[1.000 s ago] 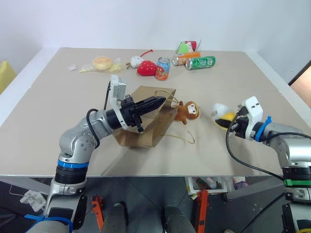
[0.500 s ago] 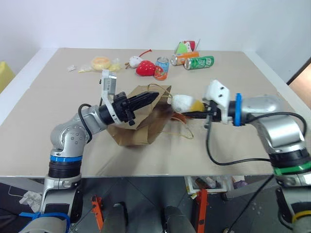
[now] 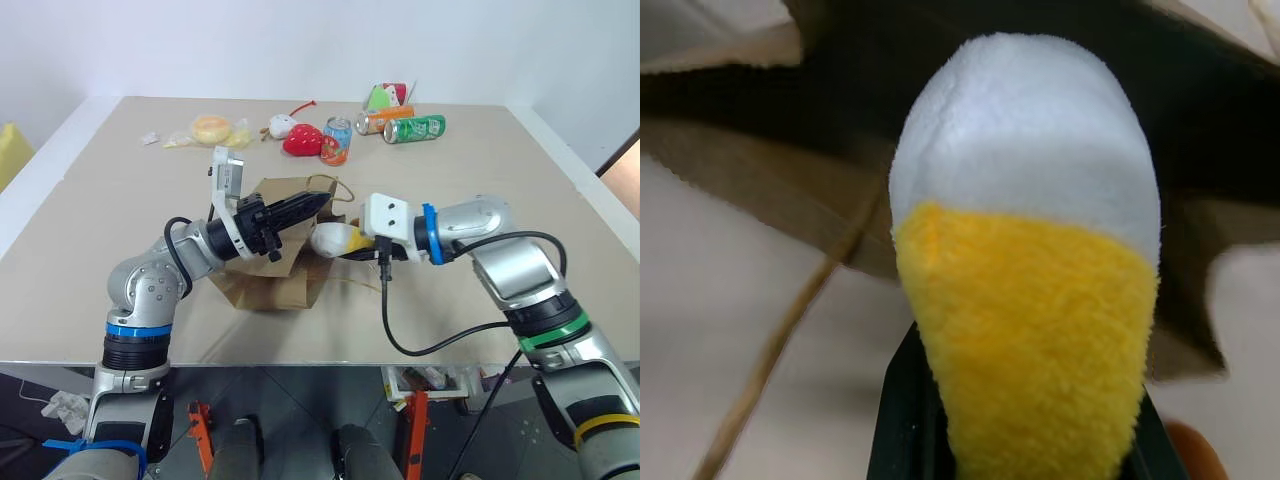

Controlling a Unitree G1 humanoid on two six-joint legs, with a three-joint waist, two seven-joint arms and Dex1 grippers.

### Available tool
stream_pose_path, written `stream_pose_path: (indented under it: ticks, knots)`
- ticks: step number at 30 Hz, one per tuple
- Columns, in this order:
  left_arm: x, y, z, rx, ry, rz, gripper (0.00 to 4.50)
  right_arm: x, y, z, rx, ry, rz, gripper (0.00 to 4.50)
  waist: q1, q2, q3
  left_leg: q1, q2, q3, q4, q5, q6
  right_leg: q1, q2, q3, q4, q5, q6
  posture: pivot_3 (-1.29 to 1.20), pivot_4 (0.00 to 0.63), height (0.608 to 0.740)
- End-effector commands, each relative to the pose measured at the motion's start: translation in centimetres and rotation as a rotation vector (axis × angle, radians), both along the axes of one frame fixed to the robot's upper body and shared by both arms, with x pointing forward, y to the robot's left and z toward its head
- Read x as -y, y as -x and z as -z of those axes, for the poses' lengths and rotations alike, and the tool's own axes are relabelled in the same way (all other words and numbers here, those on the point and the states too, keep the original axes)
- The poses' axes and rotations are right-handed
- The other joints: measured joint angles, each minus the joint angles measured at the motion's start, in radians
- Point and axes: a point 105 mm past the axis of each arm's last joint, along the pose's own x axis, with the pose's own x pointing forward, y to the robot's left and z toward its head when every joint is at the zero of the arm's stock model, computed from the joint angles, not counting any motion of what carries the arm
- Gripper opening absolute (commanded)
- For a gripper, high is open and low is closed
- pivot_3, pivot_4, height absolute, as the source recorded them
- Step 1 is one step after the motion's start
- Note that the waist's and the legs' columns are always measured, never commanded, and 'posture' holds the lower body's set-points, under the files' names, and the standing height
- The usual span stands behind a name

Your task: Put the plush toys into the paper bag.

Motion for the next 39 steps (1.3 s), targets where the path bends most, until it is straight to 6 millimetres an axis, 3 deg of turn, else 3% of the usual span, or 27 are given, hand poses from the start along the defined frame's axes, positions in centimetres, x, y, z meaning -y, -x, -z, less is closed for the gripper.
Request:
stream_pose_path:
  ticks: [1,9,14,15,16,22,30,36,39]
  knots:
    - [0.1,0.6,-1.0,0.048,0.020,0.011,0.00,-0.8,0.0,-1.0,0.058,0.014,-0.034,0.10,0.000,0.000,0.000,0.000,0.000,0.000,0.000,0.000,0.000,0.000,0.000,0.000,0.000,0.000,0.000,0.00,0.150,0.740]
    - [0.3,0.7,-1.0,0.046,0.023,0.020,0.00,-4.0,-0.1,-0.5,0.088,0.007,-0.080,0.10,0.000,0.000,0.000,0.000,0.000,0.000,0.000,0.000,0.000,0.000,0.000,0.000,0.000,0.000,0.000,0.00,0.150,0.740]
    - [0.4,0.6,-1.0,0.047,0.025,0.019,0.00,-5.1,0.3,-0.8,0.017,-0.102,-0.083,0.10,0.000,0.000,0.000,0.000,0.000,0.000,0.000,0.000,0.000,0.000,0.000,0.000,0.000,0.000,0.000,0.00,0.150,0.740]
    - [0.4,0.6,-1.0,0.047,0.026,0.018,0.00,-5.1,0.3,-0.8,-0.005,-0.120,-0.079,1.13,0.000,0.000,0.000,0.000,0.000,0.000,0.000,0.000,0.000,0.000,0.000,0.000,0.000,0.000,0.000,0.00,0.150,0.740]
    - [0.4,0.6,-0.9,0.046,0.026,0.017,0.00,-4.9,0.4,-0.9,-0.020,-0.132,-0.074,1.35,0.000,0.000,0.000,0.000,0.000,-0.001,0.000,0.000,0.000,0.000,0.000,0.000,0.000,0.000,0.000,0.00,0.150,0.740]
    - [0.3,0.6,-0.8,0.043,0.024,0.015,0.00,-3.6,-0.3,-1.8,-0.037,-0.188,-0.009,4.13,0.002,0.000,0.000,0.000,0.000,-0.001,0.001,0.000,0.000,0.001,0.000,0.000,0.000,0.000,0.000,0.00,0.150,0.740]
    - [0.5,0.7,-0.8,0.043,0.024,0.021,0.00,0.1,0.1,-4.6,-0.128,-0.333,0.020,4.13,0.003,0.000,0.000,0.000,0.000,-0.001,0.000,0.000,0.000,0.001,0.000,0.000,0.000,0.000,0.000,0.00,0.150,0.740]
    - [0.5,0.6,-0.9,0.044,0.023,0.021,0.00,4.3,0.7,-4.4,-0.191,-0.353,0.076,4.13,0.005,0.000,0.000,0.000,0.000,-0.001,0.000,0.000,0.000,0.001,0.000,0.000,0.000,0.000,0.000,0.00,0.150,0.740]
    - [0.5,0.7,-1.0,0.046,0.024,0.020,0.00,8.3,-2.8,-4.0,-0.053,-0.310,0.329,4.13,0.004,0.000,0.000,0.000,0.000,0.000,0.000,0.000,0.000,0.000,0.000,0.000,0.000,0.000,0.000,0.00,0.150,0.740]
